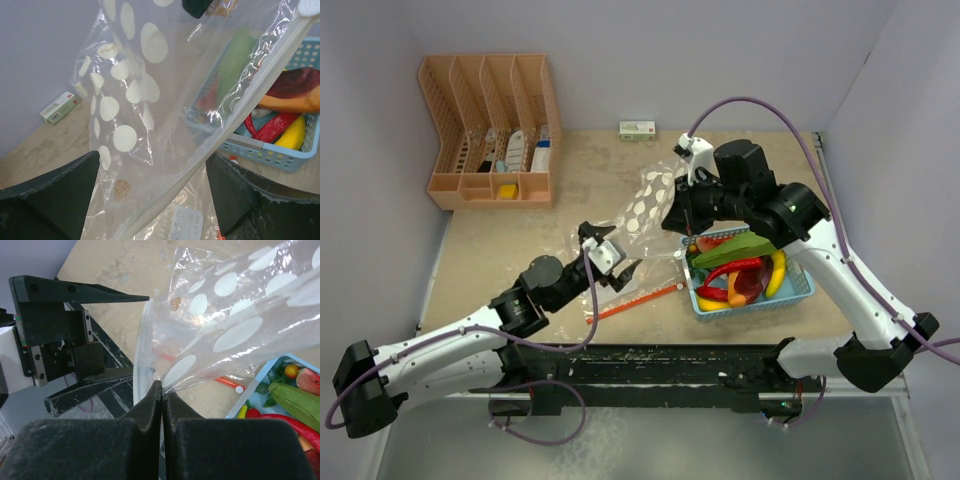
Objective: Place the food in the zip-top bag and seal the zipper
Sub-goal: Open the zipper of the food storage bag.
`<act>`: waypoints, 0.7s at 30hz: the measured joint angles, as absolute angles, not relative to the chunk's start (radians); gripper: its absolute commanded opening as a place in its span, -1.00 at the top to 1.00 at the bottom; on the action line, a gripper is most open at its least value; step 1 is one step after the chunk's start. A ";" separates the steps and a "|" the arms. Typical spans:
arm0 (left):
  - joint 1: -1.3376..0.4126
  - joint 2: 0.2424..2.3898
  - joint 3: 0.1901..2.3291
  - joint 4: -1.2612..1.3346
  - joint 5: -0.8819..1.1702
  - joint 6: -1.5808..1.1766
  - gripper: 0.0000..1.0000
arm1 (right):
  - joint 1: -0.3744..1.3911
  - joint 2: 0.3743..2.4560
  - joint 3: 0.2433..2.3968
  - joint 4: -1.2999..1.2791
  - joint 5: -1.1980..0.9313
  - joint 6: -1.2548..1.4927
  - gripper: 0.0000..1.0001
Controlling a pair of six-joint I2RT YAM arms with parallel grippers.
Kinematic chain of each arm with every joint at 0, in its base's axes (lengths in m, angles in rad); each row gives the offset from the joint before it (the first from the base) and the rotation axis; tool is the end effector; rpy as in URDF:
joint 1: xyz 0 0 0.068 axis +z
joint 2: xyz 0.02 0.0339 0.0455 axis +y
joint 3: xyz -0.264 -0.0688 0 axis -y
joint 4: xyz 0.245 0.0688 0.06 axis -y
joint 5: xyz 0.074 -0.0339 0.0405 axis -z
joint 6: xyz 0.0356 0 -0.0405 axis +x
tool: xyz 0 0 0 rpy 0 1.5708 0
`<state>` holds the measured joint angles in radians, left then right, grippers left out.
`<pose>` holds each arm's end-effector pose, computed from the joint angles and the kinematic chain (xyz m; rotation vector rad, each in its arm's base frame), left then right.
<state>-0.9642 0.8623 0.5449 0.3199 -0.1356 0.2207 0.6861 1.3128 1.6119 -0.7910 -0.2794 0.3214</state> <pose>0.1231 -0.1690 0.2948 0.7954 1.3748 -0.4768 0.1984 0.1751 0.4472 -0.5710 2.0928 0.8909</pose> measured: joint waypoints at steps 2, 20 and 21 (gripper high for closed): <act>-0.964 0.846 0.542 0.323 -0.135 0.221 -0.84 | 0.686 1.312 1.612 -0.793 -0.279 0.321 1.00; -0.964 0.779 0.542 0.249 -0.047 0.198 -0.87 | 0.686 1.307 1.612 -0.797 -0.280 0.321 1.00; -0.964 0.778 0.542 0.246 -0.044 0.197 -0.87 | 0.686 1.307 1.612 -0.797 -0.279 0.321 1.00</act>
